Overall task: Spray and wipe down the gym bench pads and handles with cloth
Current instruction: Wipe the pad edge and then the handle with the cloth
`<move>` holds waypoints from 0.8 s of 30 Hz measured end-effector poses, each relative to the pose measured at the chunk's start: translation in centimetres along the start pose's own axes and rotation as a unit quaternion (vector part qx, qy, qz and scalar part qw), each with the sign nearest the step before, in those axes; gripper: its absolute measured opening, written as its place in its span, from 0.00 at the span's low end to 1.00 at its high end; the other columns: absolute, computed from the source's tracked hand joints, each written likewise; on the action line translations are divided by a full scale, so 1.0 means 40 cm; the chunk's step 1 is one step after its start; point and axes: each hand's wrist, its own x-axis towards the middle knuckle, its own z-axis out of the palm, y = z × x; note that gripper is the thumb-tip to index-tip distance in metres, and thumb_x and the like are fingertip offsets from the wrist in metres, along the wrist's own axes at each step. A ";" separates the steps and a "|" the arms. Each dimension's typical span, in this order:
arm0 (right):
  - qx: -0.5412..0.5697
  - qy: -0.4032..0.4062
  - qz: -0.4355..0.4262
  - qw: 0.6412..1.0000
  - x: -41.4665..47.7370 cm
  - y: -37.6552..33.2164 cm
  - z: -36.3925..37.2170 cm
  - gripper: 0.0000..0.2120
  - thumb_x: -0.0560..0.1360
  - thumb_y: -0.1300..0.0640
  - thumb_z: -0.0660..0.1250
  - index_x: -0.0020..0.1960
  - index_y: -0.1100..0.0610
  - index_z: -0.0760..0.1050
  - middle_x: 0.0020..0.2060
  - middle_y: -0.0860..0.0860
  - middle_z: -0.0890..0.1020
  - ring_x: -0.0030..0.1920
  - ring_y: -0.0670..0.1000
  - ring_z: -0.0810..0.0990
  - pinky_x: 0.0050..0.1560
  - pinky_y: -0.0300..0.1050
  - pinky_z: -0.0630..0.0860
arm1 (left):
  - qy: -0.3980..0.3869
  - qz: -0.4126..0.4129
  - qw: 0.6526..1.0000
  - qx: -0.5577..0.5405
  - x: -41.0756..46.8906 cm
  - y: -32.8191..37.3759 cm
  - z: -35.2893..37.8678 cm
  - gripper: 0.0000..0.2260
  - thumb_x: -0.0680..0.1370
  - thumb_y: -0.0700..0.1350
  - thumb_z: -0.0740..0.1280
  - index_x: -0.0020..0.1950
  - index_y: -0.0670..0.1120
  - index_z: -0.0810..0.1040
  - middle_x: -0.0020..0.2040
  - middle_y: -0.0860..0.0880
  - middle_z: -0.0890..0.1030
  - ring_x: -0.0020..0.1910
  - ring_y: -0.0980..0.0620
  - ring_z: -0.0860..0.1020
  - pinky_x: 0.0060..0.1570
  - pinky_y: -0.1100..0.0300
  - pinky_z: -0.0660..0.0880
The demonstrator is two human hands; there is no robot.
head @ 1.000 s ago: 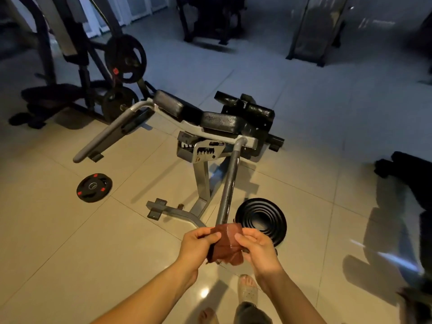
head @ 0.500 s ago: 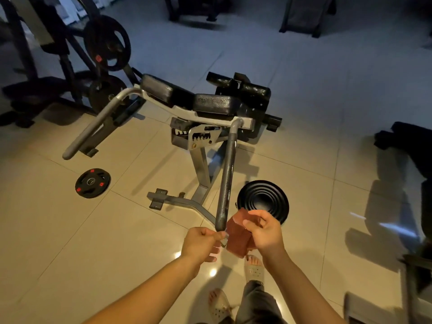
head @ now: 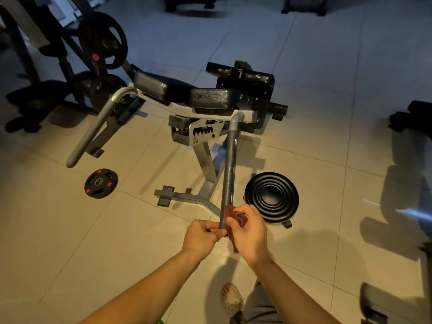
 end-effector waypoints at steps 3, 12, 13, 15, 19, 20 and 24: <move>-0.033 0.015 -0.037 0.999 0.068 -0.043 -0.007 0.09 0.75 0.61 0.74 0.45 0.51 0.76 0.45 0.42 0.75 0.45 0.42 0.78 0.48 0.42 0.77 | 0.011 -0.004 0.999 0.034 0.004 0.000 0.004 0.07 0.75 0.42 0.77 0.41 0.54 0.89 0.40 0.47 0.87 0.42 0.48 0.82 0.54 0.49 0.80; -0.056 -0.012 -0.051 0.997 0.112 -0.052 -0.020 0.10 0.76 0.61 0.73 0.47 0.52 0.73 0.48 0.41 0.75 0.46 0.42 0.79 0.48 0.45 0.80 | 0.000 -0.044 0.996 0.082 0.032 0.014 -0.012 0.04 0.72 0.44 0.80 0.41 0.53 0.89 0.39 0.55 0.87 0.47 0.51 0.84 0.58 0.49 0.80; -0.066 -0.023 -0.063 0.996 0.064 -0.025 -0.028 0.10 0.75 0.62 0.74 0.48 0.52 0.73 0.46 0.42 0.76 0.45 0.43 0.78 0.46 0.43 0.79 | -0.009 -0.042 0.996 0.083 0.035 0.014 -0.012 0.04 0.72 0.45 0.80 0.41 0.54 0.89 0.39 0.56 0.87 0.47 0.52 0.85 0.58 0.49 0.80; -0.083 -0.043 -0.084 0.992 -0.003 0.012 -0.038 0.11 0.74 0.63 0.74 0.48 0.53 0.73 0.44 0.42 0.76 0.43 0.44 0.78 0.44 0.39 0.75 | -0.021 -0.037 0.995 0.095 0.040 0.013 -0.012 0.03 0.72 0.46 0.79 0.42 0.55 0.89 0.40 0.56 0.87 0.48 0.53 0.85 0.59 0.48 0.80; -0.086 -0.014 -0.080 0.993 0.101 -0.041 -0.026 0.09 0.75 0.61 0.73 0.46 0.52 0.74 0.44 0.42 0.76 0.44 0.43 0.77 0.46 0.41 0.76 | -0.004 -0.042 0.991 0.124 0.045 0.019 -0.010 0.03 0.71 0.47 0.81 0.42 0.52 0.89 0.40 0.56 0.87 0.46 0.53 0.84 0.57 0.51 0.81; -0.089 0.005 -0.085 0.992 0.160 -0.073 -0.023 0.08 0.76 0.60 0.73 0.47 0.51 0.74 0.45 0.42 0.76 0.44 0.44 0.78 0.46 0.44 0.78 | 0.002 -0.045 0.990 0.137 0.047 0.019 -0.010 0.04 0.71 0.48 0.81 0.43 0.52 0.88 0.40 0.56 0.86 0.46 0.53 0.83 0.55 0.51 0.81; -0.115 0.044 -0.086 0.989 0.361 -0.173 -0.030 0.08 0.77 0.57 0.72 0.49 0.50 0.73 0.47 0.45 0.78 0.48 0.48 0.78 0.50 0.52 0.81 | 0.010 -0.050 0.985 0.162 0.047 0.025 -0.012 0.08 0.69 0.50 0.82 0.45 0.51 0.87 0.42 0.55 0.85 0.46 0.55 0.83 0.54 0.51 0.81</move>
